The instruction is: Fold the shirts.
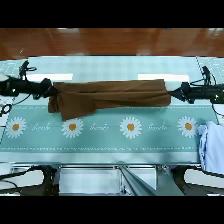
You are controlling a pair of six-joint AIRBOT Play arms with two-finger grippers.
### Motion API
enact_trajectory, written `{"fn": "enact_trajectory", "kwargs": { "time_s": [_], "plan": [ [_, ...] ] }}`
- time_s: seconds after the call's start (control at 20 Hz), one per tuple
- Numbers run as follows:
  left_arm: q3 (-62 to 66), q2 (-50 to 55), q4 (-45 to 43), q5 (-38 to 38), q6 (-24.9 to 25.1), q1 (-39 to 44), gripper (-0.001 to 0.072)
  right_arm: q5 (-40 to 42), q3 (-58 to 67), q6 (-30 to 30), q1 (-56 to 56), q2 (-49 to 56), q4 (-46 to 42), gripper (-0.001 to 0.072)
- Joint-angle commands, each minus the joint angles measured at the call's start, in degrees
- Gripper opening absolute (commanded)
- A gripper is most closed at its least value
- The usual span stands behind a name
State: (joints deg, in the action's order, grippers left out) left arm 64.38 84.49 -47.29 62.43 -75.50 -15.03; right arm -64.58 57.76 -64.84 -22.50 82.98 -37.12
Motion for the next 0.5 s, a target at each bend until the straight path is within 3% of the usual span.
{"fn": "enact_trajectory", "kwargs": {
  "time_s": [0.0,0.35,0.45],
  "plan": [
    [11.13,9.77,-0.02,-0.48,-3.72,2.08,0.0020,2.14,7.32,-2.86,2.34,7.06,0.90,0.0026],
    [20.94,19.23,-0.02,-0.92,-4.50,3.06,0.0020,2.67,16.02,-4.59,3.72,16.35,1.16,0.0026],
    [22.10,20.24,0.00,-1.01,-2.03,3.45,0.0020,4.94,16.15,-4.81,4.48,17.55,1.22,0.0026]
  ]
}}
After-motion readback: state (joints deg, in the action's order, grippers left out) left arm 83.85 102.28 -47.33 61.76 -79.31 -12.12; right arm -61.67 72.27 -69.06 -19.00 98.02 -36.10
